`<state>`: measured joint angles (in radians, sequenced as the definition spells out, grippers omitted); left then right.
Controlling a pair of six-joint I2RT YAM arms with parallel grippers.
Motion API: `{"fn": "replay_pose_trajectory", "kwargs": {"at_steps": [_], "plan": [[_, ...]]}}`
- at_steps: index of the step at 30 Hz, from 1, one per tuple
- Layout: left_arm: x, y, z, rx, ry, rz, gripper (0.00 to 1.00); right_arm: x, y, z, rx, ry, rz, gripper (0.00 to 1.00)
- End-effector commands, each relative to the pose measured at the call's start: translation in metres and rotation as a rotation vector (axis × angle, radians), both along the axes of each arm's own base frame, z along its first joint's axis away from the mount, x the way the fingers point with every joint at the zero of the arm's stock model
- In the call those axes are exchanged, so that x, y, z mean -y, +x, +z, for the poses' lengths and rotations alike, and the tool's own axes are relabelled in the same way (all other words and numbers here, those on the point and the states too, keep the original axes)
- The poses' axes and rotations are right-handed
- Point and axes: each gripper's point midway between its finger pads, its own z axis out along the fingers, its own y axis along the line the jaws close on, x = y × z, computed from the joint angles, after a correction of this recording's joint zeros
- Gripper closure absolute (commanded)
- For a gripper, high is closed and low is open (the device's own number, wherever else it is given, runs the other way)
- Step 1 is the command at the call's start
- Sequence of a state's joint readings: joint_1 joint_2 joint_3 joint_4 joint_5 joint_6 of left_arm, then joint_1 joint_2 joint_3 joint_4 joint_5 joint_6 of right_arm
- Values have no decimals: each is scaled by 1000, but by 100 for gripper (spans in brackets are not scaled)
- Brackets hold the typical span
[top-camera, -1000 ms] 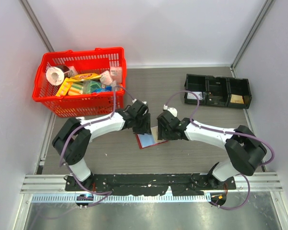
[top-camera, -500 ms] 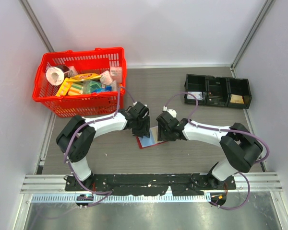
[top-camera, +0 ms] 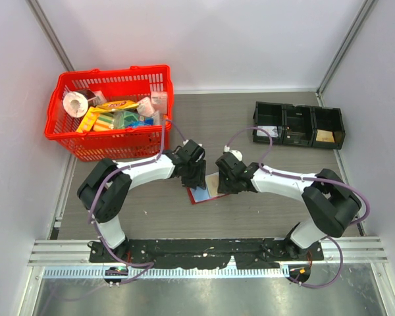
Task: Take the credit cards out of the card holder
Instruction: Remove the credit card from the card holder.
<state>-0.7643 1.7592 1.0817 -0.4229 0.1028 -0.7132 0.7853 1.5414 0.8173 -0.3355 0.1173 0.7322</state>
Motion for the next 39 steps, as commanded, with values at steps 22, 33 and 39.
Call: {"fn": "replay_pose_trajectory", "kwargs": {"at_steps": [22,33,39], "plan": [[-1,6,35,114,-84,100,55,-72,-3,81,99,378,269,79],[-65,9,76,302,-77,368,53,-113,-9,88,88,401,421,78],[-100,5,88,367,-89,486,51,-127,-7,63,45,327,431,78]]}}
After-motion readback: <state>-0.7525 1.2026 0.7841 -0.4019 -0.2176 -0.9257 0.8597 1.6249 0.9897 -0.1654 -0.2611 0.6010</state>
